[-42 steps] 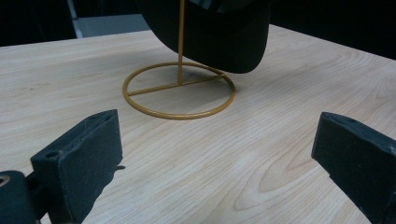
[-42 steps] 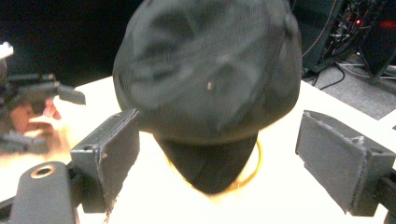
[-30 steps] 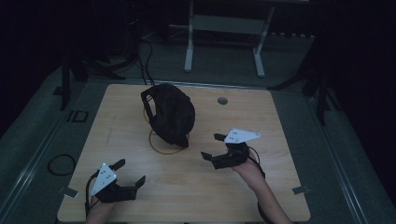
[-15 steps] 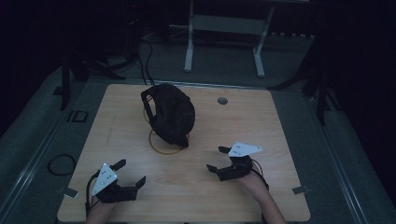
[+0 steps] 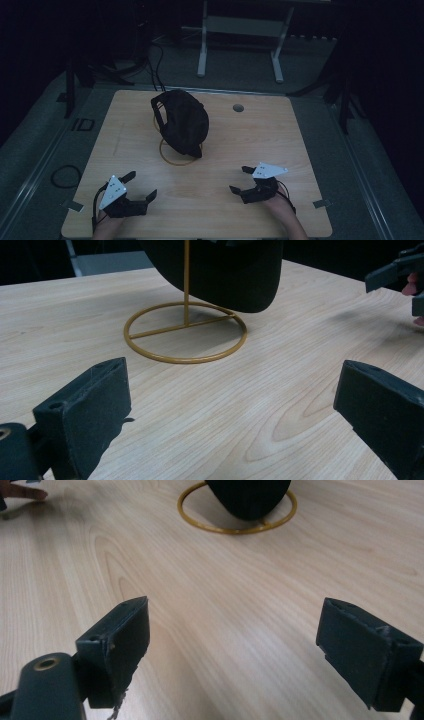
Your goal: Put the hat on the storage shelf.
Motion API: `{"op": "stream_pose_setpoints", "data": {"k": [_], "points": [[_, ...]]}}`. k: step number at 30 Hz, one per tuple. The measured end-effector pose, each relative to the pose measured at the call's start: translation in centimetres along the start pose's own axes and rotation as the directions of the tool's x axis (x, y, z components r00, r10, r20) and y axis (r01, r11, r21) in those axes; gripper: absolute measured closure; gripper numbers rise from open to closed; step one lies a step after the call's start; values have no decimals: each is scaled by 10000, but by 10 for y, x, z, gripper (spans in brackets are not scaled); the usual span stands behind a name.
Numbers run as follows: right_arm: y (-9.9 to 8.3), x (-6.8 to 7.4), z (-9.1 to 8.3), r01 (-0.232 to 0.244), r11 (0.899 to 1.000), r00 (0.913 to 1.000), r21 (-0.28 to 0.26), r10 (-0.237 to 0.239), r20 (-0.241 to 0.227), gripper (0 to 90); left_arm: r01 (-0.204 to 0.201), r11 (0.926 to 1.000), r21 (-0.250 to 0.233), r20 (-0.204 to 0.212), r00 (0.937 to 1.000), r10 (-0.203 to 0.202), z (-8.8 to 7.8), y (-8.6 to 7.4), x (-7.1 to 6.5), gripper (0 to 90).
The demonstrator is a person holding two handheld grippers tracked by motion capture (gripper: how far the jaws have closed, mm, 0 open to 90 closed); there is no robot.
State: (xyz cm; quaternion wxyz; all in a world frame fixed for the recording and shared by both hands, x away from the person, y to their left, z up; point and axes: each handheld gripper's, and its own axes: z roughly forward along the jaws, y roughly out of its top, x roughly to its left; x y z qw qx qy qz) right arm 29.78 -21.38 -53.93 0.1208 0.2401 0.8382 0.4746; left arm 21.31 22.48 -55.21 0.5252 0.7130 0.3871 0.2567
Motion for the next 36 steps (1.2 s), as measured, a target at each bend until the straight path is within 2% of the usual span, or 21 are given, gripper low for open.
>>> {"op": "stream_pose_setpoints", "data": {"k": [12, 19, 22, 24, 31, 36], "points": [[-19, -2, -17, 53, 10000, 9996, 16, -54, 276, 139, 12, 10000, 71, 6, 10000, -12, 1, -1, 0, 23], [-27, -6, -30, -4, 10000, 9983, 3, 4, 589, 141, -14, 9999, 128, 102, 9999, 13, 2, -2, 0, 23], [-31, -8, -35, 141, 9999, 9971, 37, -143, 749, 141, -46, 9999, 165, 113, 9999, 44, 2, -2, 0, 23], [-33, -10, -39, 262, 9996, 9967, 65, -266, 762, 141, -49, 9998, 186, 116, 9999, 47, 3, -2, -1, 23], [-38, -16, -45, 269, 9986, 9978, -461, -240, 615, 140, -30, 9998, 172, 117, 9999, 28, 3, -2, -1, 23], [-41, -18, -44, 179, 9993, 9975, -314, -157, 694, 140, -37, 9998, 193, 121, 9999, 35, 3, -2, -1, 23]]}}
